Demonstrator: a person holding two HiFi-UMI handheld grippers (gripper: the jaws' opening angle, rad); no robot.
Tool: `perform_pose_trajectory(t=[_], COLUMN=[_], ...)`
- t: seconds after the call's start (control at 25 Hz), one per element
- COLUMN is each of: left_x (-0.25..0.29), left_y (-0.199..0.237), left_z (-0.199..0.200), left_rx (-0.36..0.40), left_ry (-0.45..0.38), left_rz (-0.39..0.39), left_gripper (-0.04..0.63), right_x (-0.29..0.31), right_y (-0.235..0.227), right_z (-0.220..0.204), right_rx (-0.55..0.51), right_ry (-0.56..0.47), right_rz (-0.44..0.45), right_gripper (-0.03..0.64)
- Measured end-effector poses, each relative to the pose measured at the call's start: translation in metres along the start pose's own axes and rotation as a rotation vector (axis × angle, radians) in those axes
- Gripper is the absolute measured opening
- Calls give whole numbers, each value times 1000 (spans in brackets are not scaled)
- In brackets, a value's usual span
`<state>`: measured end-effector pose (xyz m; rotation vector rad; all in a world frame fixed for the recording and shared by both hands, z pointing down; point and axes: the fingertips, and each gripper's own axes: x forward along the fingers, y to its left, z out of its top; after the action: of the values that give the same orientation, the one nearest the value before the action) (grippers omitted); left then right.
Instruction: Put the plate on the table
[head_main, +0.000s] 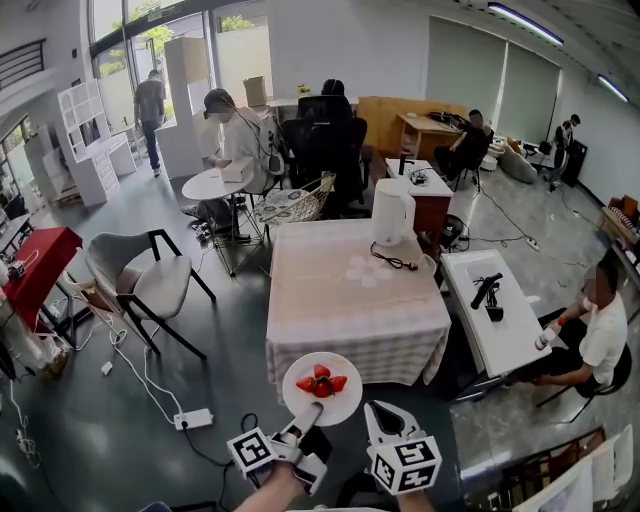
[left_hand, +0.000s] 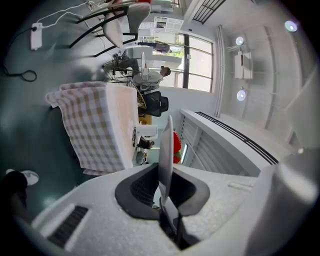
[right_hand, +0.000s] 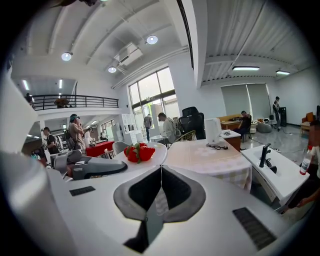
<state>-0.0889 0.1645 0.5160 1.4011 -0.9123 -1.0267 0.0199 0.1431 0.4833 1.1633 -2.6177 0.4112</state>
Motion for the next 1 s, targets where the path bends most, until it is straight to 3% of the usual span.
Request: perform_pose_trajectory(t=[0.6, 1.0], left_x=[138, 185], left_y=[26, 37], left_z=[-3, -14], left_rx=[13, 27], left_ry=[-39, -52], left_rz=[67, 100], left_gripper=[26, 26], right_x=[70, 88], right_y=[-135, -182], right_z=[42, 45], right_rx=[29, 47], right_ry=[15, 30], right_rz=[85, 127], right_gripper=[5, 5])
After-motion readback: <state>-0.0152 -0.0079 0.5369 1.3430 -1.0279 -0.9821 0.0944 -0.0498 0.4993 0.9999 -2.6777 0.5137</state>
